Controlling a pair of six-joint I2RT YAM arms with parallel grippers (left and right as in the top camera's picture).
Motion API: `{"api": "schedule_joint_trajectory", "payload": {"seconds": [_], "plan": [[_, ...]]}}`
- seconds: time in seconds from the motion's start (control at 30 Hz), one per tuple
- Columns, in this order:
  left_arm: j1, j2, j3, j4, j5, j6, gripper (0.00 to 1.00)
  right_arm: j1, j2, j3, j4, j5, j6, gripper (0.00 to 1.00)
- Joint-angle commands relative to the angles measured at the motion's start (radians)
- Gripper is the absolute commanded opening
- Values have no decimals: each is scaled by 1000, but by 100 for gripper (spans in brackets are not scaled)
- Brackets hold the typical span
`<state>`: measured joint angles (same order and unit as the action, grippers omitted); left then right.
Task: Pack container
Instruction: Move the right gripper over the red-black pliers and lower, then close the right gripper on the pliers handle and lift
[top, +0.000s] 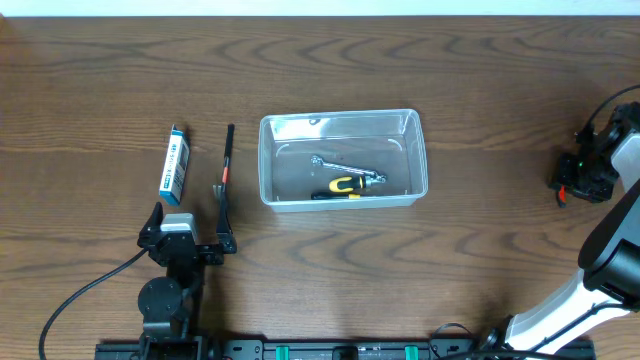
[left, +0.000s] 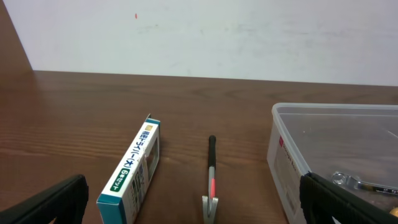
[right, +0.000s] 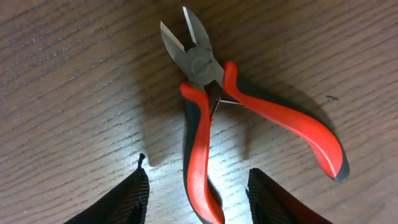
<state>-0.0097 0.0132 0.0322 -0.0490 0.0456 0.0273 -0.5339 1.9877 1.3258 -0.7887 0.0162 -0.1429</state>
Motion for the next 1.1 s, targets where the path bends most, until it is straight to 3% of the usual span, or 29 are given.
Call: {"api": "schedule_joint_trajectory", "payload": {"seconds": [0.0, 0.6, 0.93, 1.07], "plan": [[-3, -3, -28, -18, -8, 10, 98, -3, -3, -6, 8, -6, 2, 52], [-3, -3, -28, -18, -8, 10, 98, 12, 94, -4, 18, -5, 18, 52], [-3, -3, -28, -18, -8, 10, 98, 12, 94, -4, 11, 0, 18, 31], [-3, -3, -28, -18, -8, 10, 98, 12, 94, -3, 2, 10, 18, 13]]}}
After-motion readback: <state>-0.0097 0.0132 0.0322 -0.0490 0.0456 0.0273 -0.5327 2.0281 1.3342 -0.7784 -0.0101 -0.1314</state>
